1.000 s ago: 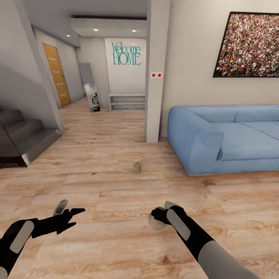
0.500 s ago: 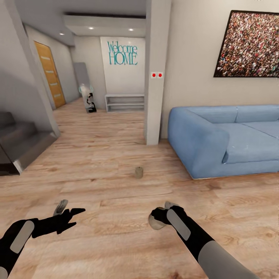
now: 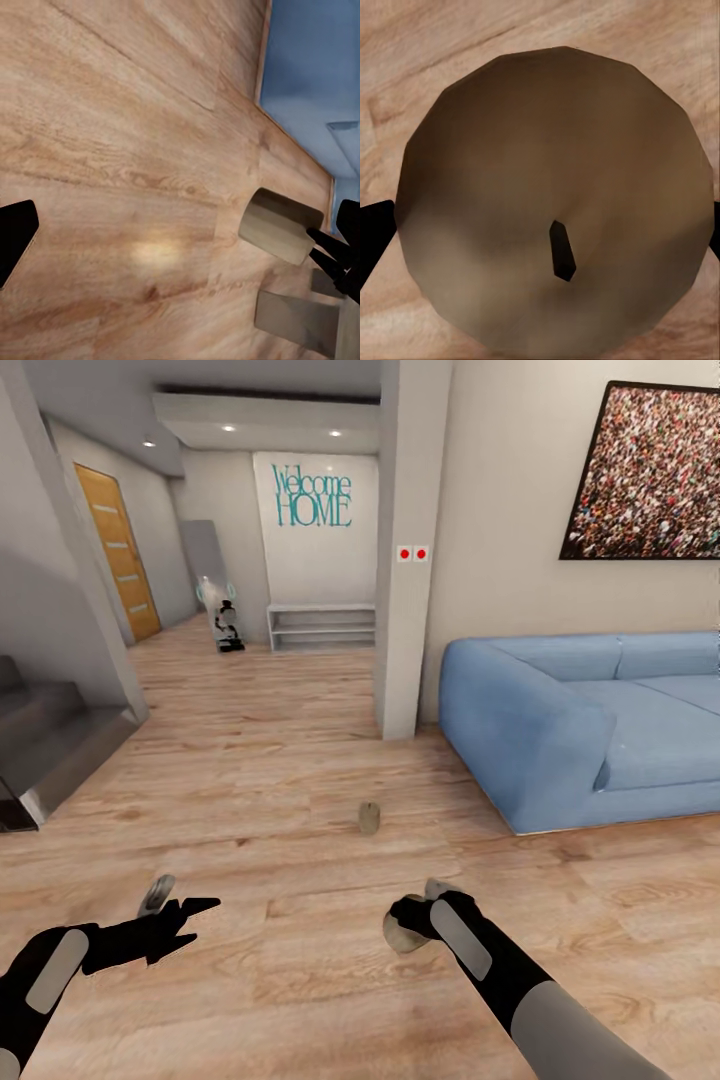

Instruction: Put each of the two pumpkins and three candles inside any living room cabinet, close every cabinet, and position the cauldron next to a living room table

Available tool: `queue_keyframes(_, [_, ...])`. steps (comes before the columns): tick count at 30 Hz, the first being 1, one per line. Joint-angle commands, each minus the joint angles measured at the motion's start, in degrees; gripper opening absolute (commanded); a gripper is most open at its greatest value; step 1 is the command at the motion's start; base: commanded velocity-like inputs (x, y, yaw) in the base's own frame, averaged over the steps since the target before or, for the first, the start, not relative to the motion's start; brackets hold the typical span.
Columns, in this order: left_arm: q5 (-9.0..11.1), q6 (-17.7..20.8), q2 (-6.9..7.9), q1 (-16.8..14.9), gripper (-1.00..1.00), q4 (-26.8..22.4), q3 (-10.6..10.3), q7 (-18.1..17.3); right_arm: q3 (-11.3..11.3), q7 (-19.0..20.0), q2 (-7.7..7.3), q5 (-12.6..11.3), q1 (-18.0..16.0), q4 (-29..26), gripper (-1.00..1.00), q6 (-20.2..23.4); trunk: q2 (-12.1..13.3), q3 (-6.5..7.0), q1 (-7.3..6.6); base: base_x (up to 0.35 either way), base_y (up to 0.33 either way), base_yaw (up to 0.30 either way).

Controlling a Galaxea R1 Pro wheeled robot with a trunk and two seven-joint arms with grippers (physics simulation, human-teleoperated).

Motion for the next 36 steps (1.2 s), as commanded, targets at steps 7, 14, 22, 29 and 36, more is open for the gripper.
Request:
queue_keyframes(7, [-0.2,0.3,0.05,0.0,1.00,0.0,0.2,-0.3,0.2,-0.5,-0.02,-0.6,-0.1,-0.1,-1.00,0.0,0.0,-0.06,0.01,0.228,0.223,-0.220])
queue_keyframes(14, [-0.2,0.3,0.06,0.0,1.00,0.0,0.2,-0.3,0.2,0.3,-0.02,-0.6,-0.1,0.0,-1.00,0.0,0.0,-0.06,0.01,0.222,0.227,-0.265])
queue_keyframes(22, [-0.2,0.3,0.05,0.0,1.00,0.0,0.2,-0.3,0.2,2.7,-0.09,-0.5,-0.1,0.0,-1.00,0.0,0.0,-0.06,0.01,0.222,0.231,-0.267])
queue_keyframes(29, [-0.2,0.3,0.07,0.0,1.00,0.0,0.2,-0.2,0.2,2.8,-0.04,-0.5,-0.1,0.0,-1.00,-0.1,0.0,-0.06,0.01,0.232,0.233,-0.268])
queue_keyframes(36, [-0.2,0.3,0.06,0.0,1.00,0.0,0.2,-0.2,0.2,2.8,-0.03,-0.5,-0.1,0.0,-1.00,-0.1,0.0,-0.06,0.01,0.237,0.232,-0.268])
